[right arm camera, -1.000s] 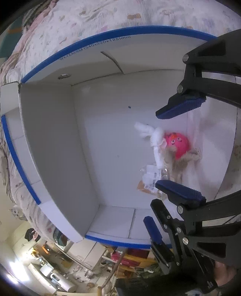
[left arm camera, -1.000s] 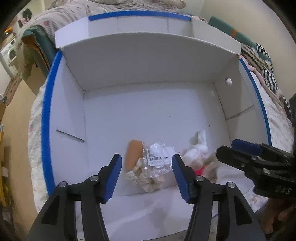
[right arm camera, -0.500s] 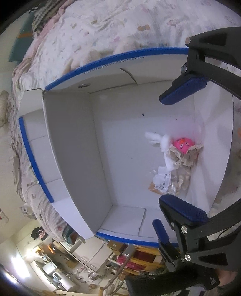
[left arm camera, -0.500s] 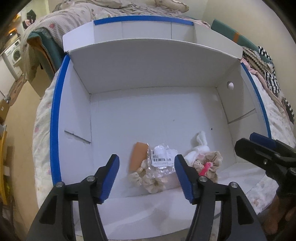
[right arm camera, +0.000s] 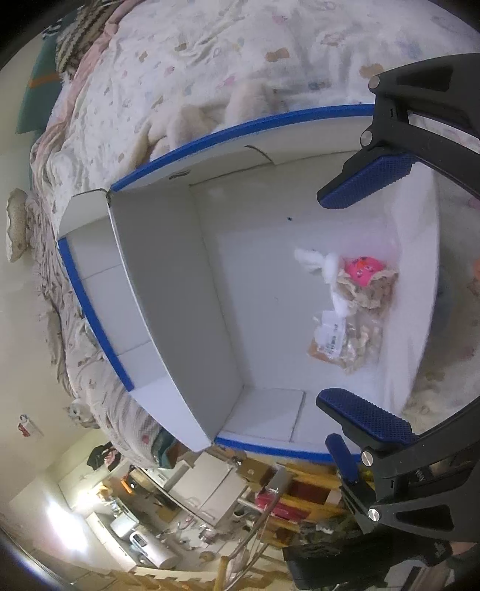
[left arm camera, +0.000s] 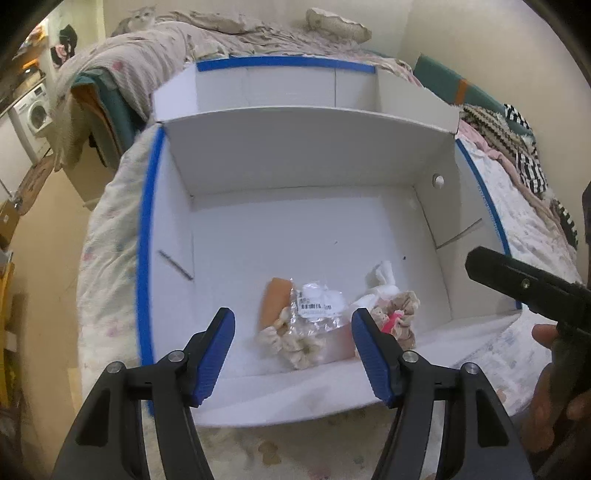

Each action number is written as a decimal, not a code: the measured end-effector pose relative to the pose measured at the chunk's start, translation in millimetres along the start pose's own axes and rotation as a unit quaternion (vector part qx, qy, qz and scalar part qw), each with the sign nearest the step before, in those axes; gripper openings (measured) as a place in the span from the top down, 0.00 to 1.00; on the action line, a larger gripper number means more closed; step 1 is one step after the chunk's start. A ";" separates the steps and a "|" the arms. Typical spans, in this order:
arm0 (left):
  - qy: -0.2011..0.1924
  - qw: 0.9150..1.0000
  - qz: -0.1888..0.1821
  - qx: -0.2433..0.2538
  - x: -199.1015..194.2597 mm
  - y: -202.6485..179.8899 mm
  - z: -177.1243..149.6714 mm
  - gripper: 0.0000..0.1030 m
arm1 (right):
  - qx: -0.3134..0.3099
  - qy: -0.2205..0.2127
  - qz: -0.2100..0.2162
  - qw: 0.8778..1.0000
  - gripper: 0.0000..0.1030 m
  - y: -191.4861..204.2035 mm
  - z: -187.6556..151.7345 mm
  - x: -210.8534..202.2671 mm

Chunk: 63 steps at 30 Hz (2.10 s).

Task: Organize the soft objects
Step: 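Withdraw both grippers from the box toward the blue slipper, then grasp the blue slipper with the right gripper while the left gripper grasps a small beige item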

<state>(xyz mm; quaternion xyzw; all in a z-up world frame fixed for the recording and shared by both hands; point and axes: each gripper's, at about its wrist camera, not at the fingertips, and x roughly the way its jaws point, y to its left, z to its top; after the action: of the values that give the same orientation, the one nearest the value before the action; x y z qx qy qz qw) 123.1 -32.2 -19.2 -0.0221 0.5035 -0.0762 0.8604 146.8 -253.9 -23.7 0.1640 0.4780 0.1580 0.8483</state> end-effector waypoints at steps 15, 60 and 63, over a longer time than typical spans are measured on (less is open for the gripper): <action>-0.002 1.000 -0.001 -0.030 -35.0 21.7 -44.5 0.39 | -0.049 0.003 -0.015 0.999 0.00 17.6 -47.3 -34.1; 0.059 0.994 0.005 -0.093 -1.7 23.7 -68.3 0.39 | 0.054 0.137 -0.032 0.989 0.10 -16.4 -100.0 79.1; 0.063 0.995 0.003 -0.083 1.2 17.9 -68.8 0.39 | 0.011 0.155 -0.005 0.988 0.39 -0.8 -105.6 81.8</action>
<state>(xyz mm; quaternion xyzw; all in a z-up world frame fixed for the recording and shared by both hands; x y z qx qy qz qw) 65.8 -12.0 -56.1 -0.0872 0.5614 -0.0323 0.8223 96.1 -206.5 -137.8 0.1443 0.6066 0.1719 0.7627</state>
